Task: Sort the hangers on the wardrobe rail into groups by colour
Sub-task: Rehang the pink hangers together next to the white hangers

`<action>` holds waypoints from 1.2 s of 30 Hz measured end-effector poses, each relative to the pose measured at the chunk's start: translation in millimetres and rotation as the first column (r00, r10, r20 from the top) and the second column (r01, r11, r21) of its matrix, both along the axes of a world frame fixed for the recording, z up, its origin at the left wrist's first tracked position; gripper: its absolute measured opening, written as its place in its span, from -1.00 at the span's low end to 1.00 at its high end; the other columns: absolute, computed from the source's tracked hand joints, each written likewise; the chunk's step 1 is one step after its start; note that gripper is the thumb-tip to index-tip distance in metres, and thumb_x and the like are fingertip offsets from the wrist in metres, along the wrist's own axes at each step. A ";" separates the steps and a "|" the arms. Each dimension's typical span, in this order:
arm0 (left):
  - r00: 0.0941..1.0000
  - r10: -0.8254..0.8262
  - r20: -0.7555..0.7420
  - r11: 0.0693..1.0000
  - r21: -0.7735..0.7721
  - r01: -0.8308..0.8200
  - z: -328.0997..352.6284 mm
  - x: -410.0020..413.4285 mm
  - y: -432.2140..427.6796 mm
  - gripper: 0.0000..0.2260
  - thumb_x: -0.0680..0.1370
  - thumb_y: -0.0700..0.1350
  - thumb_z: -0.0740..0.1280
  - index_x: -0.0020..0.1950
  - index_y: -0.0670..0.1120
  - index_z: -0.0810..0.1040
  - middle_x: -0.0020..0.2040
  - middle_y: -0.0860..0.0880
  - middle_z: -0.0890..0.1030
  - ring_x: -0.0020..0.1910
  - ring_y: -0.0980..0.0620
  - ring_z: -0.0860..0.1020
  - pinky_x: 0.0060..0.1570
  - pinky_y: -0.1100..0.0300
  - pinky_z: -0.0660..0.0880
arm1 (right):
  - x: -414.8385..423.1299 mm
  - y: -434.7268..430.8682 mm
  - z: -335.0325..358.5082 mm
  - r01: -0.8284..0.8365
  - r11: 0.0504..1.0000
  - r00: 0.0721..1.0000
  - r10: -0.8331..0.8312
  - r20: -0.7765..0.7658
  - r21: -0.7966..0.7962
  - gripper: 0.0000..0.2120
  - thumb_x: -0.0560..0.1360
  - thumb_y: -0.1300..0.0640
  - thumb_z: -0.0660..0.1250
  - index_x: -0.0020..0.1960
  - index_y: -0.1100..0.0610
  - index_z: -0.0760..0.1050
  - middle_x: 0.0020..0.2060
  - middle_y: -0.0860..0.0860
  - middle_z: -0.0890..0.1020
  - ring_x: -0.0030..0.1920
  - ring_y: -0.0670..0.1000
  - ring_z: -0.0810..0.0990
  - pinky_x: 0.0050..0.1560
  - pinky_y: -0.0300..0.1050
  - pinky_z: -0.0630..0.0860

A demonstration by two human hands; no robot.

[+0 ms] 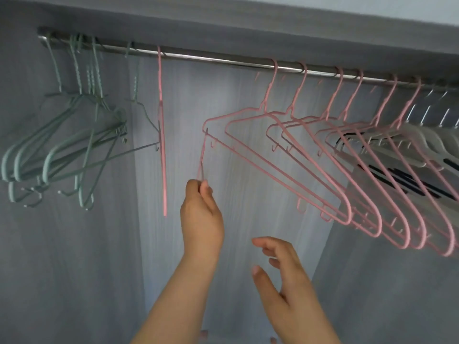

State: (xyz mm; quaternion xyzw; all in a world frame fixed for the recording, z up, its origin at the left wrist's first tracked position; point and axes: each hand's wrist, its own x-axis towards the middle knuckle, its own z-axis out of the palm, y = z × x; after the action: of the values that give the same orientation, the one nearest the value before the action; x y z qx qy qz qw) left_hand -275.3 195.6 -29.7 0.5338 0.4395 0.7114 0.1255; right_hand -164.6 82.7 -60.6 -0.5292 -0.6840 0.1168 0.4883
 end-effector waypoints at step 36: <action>0.994 0.114 0.000 0.254 -0.967 -0.029 -232.7 -153.3 -28.3 -0.49 0.52 -0.05 0.29 0.25 -0.44 0.33 0.21 -0.44 0.43 0.18 -0.36 0.42 0.22 -0.08 0.32 | 41.3 51.9 -31.9 -0.375 0.683 0.892 0.083 -0.444 -0.626 -0.65 0.57 0.25 0.10 -0.27 0.17 0.57 -0.61 -0.01 0.50 -0.54 -0.06 0.53 -0.13 -0.12 0.50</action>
State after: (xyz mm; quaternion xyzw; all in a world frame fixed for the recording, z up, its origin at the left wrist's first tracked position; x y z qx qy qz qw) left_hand -428.6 167.3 -262.3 0.3012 0.8008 0.3192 0.4076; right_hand -123.3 134.6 -92.5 -0.5487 -0.5422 0.5274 0.3561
